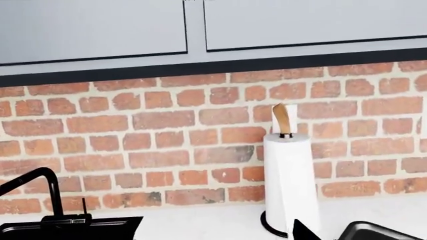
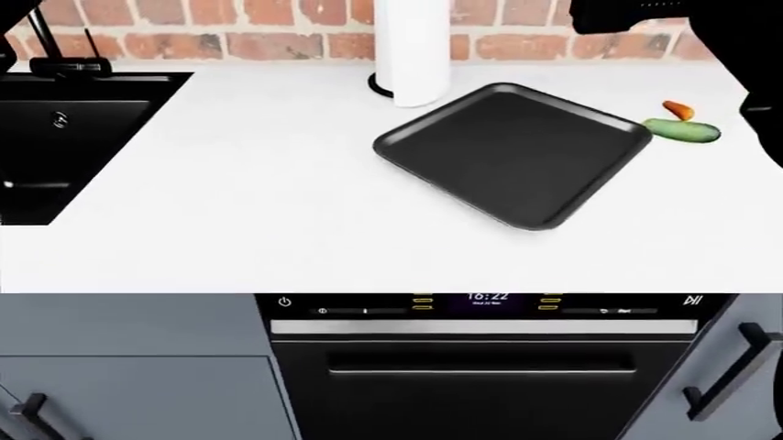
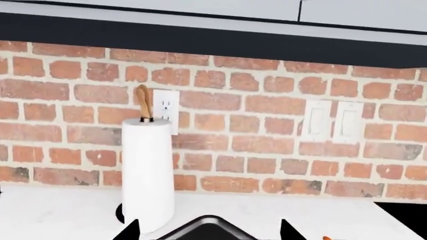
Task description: Place the two vegetables and bowl onto the tray for setting up a vegetable dip station.
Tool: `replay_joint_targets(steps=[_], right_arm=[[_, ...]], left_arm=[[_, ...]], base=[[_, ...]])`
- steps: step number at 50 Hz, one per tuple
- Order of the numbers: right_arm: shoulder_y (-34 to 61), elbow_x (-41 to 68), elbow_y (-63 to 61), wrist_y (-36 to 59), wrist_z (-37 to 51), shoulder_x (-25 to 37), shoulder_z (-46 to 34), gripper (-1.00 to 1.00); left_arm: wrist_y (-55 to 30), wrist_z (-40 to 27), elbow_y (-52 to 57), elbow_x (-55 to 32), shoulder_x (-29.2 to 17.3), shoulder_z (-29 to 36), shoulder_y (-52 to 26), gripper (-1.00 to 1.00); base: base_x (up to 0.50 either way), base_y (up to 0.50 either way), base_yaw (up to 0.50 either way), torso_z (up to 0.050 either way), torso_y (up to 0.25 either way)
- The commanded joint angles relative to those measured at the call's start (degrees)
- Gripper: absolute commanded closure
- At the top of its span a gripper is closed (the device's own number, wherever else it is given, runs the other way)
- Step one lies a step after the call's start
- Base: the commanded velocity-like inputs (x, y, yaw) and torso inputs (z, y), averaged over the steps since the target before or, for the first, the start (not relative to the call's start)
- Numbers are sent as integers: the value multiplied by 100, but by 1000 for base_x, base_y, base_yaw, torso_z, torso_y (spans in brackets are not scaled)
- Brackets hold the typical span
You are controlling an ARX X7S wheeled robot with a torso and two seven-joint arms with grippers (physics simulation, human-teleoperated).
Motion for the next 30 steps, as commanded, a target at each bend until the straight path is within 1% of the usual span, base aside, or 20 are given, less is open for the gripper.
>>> replay_joint_targets(steps=[1, 16, 24, 30], right_arm=[[41, 63, 9, -72, -10, 68, -60, -100], [62, 119, -4, -146, 7, 112, -107, -100], [67, 109, 3, -190, -35, 136, -171, -100], [59, 121, 0, -216, -41, 158, -200, -100]], left_arm=[[29, -10, -29, -35, -67, -8, -39, -100], [45, -10, -23, -39, -104, -4, -71, -100], [54, -13, -34, -52, -121, -3, -94, -100], [64, -3, -33, -46, -129, 0, -100, -100]], base=[[375, -367, 0, 0, 0], [287, -416, 0, 0, 0], [466, -220, 0, 0, 2], [432, -312, 0, 0, 0]])
